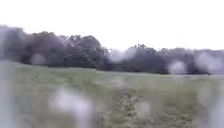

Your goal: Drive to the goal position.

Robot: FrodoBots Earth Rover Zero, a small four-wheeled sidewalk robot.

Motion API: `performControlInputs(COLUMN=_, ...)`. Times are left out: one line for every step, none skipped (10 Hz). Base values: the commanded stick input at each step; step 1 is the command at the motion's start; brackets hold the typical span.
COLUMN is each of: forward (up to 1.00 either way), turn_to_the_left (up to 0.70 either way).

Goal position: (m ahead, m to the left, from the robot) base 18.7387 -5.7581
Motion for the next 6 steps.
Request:
performControlInputs(forward=0.85, turn_to_the_left=0.00)
performControlInputs(forward=0.85, turn_to_the_left=0.00)
performControlInputs(forward=0.85, turn_to_the_left=0.00)
performControlInputs(forward=0.85, turn_to_the_left=0.00)
performControlInputs(forward=0.85, turn_to_the_left=0.00)
performControlInputs(forward=0.85, turn_to_the_left=0.00)
